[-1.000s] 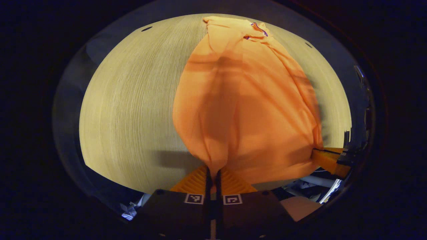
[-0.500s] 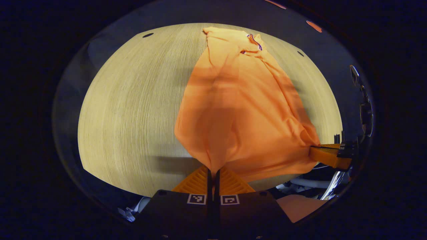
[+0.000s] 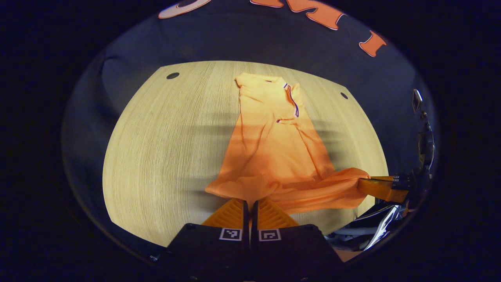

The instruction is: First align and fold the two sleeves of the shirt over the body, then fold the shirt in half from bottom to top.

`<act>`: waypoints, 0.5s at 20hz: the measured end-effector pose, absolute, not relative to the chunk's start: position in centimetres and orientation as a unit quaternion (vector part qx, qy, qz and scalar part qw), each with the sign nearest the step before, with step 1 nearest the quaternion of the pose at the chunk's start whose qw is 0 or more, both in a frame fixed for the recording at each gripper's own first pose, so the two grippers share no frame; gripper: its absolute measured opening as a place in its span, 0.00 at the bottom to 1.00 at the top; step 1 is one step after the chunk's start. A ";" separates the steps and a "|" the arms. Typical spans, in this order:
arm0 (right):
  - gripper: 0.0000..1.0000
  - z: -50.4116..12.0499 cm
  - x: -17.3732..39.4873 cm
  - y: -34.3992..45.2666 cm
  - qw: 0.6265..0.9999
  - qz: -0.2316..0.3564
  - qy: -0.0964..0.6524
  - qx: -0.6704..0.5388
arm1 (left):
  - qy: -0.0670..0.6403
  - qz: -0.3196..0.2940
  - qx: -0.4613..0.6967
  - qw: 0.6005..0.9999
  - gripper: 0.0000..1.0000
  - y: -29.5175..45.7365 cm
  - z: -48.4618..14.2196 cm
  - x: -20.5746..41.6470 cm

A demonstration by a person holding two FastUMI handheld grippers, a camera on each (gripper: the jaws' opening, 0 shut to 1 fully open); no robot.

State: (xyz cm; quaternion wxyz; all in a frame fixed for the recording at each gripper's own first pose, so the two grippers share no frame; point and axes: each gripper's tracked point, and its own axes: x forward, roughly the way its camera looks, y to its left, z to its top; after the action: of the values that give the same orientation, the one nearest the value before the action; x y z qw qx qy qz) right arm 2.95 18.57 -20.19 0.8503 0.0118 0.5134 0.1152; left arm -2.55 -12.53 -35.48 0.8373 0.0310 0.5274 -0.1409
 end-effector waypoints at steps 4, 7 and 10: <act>0.04 -17.7 7.6 18.3 0.871 0.115 0.478 0.015 | 0.498 -0.147 0.030 0.854 0.01 -13.7 -33.3 2.6; 0.00 -15.7 11.4 18.9 0.884 0.115 0.453 0.020 | 0.474 -0.147 0.027 0.868 0.01 -14.4 -31.9 6.7; 0.00 -13.8 15.4 19.0 0.896 0.116 0.428 0.013 | 0.453 -0.143 0.020 0.880 0.01 -15.0 -30.6 11.0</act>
State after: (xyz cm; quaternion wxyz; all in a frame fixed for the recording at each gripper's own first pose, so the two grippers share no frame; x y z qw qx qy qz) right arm 15.40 19.04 -13.82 0.8963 0.0134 0.4279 0.1159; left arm 11.01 -14.97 -30.61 0.8795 0.0205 0.4534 -0.1429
